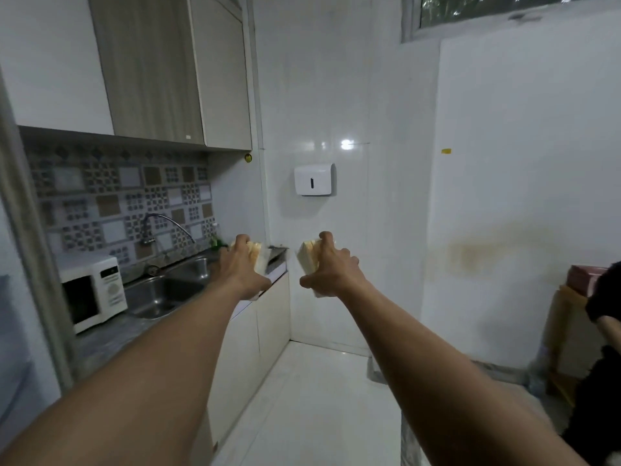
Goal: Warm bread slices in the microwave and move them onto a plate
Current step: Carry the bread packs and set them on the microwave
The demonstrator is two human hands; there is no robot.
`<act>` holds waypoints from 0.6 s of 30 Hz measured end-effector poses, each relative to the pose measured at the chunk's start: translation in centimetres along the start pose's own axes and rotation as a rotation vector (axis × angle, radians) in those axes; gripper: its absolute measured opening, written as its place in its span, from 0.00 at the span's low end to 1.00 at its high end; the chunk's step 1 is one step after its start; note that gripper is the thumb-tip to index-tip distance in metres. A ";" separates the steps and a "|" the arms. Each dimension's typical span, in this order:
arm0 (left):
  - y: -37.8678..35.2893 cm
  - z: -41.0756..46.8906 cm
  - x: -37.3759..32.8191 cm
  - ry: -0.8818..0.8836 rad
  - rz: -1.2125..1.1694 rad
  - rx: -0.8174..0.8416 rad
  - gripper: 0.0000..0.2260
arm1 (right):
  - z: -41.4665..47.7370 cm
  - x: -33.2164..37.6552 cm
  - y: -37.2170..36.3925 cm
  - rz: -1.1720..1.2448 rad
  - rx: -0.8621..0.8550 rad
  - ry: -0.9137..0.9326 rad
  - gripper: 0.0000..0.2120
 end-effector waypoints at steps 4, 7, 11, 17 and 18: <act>-1.8 4.5 1.6 0.095 0.038 -0.058 0.41 | 6.5 -0.8 -2.3 0.011 0.055 0.084 0.45; -2.6 7.9 2.6 0.174 0.038 -0.130 0.42 | 11.7 -0.6 -3.8 0.002 0.112 0.181 0.46; -2.6 11.2 4.1 0.315 0.075 -0.175 0.41 | 17.5 0.7 -5.6 -0.015 0.169 0.312 0.45; -1.9 14.4 7.4 0.429 0.117 -0.221 0.41 | 23.6 3.4 -9.8 0.035 0.274 0.405 0.49; -1.8 14.9 8.1 0.445 0.125 -0.229 0.40 | 24.5 3.9 -10.7 0.056 0.292 0.407 0.49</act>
Point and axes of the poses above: each hand's wrist, its own z-axis towards the middle knuckle, its own y-axis out of the back of the hand, x = y × z, the point moved 3 cm from there along z, towards the middle knuckle, and after that the axes turned 1 degree about x, right-handed, at the moved point
